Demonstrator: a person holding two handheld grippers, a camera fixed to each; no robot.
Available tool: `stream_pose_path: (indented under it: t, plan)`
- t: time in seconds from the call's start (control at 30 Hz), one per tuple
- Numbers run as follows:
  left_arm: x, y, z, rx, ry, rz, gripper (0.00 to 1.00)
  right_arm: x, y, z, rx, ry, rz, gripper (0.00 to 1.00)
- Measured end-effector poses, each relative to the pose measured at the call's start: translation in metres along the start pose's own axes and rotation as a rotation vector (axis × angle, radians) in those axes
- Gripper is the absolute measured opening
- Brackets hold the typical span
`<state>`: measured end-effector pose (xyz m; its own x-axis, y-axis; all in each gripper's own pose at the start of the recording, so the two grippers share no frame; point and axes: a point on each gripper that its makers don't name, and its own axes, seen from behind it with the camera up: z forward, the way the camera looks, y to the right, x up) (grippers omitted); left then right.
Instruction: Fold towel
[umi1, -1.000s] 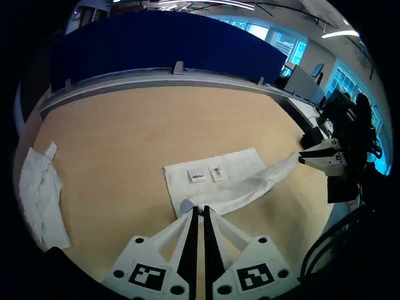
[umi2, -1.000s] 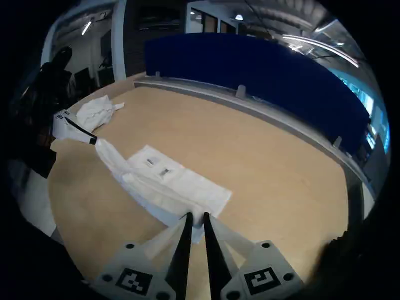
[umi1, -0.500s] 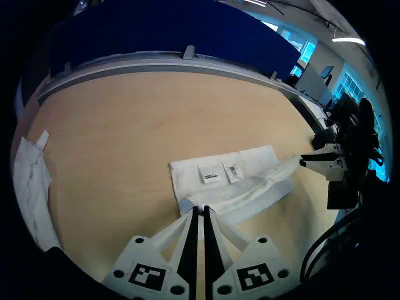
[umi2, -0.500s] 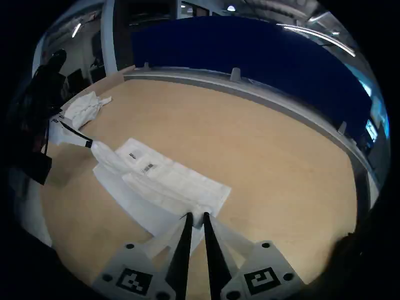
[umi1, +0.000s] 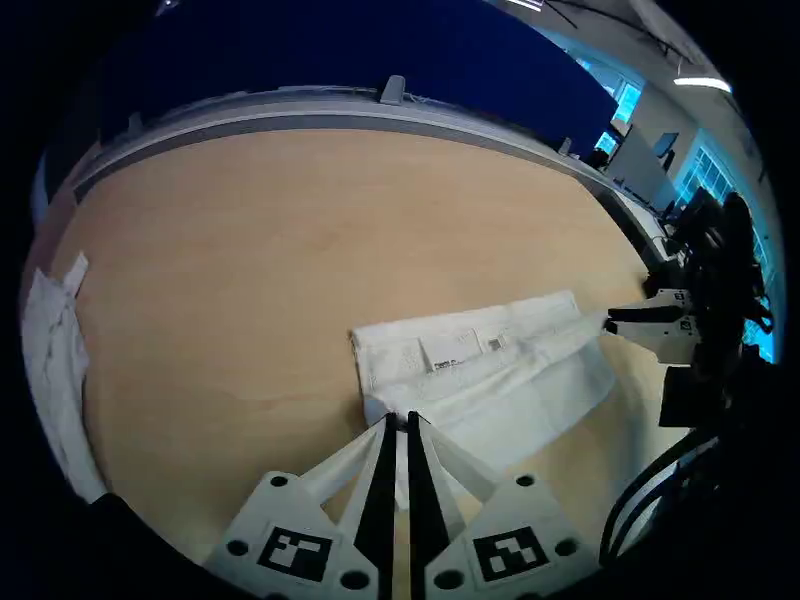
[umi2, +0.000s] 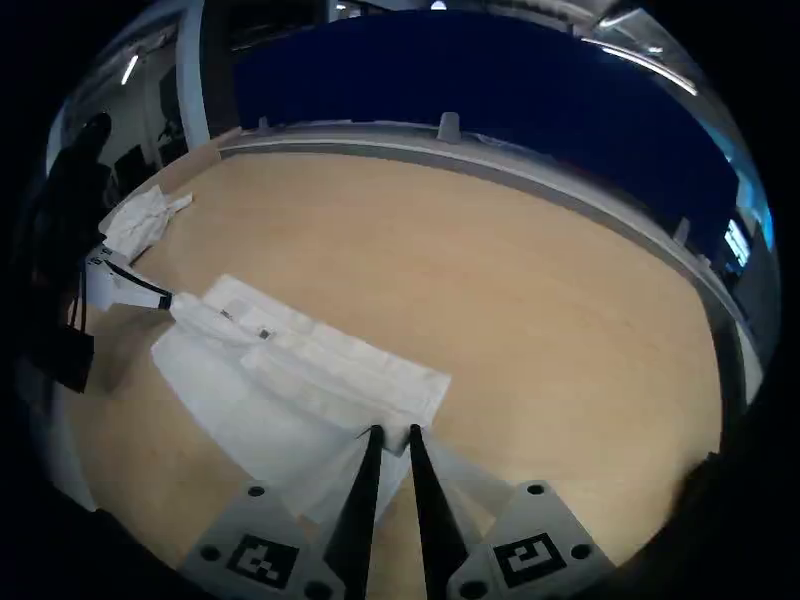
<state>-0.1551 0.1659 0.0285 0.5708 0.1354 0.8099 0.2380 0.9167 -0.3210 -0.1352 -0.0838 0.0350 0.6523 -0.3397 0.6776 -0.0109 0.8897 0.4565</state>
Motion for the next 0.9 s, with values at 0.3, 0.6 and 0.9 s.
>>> stream_pose_path:
  t: [0.3, 0.6, 0.9]
  plan:
    - [0.004, -0.007, 0.01, 0.026, -0.003, 0.004, 0.07, -0.002, 0.005, 0.011, -0.038, -0.011, -0.002, 0.28]
    - [0.011, -0.014, 0.014, 0.061, 0.0, 0.022, 0.11, 0.0, 0.009, 0.016, -0.064, -0.009, -0.003, 0.35]
    - [0.024, -0.028, 0.011, 0.109, 0.024, 0.039, 0.29, 0.011, 0.019, 0.016, -0.103, 0.003, 0.005, 0.54]
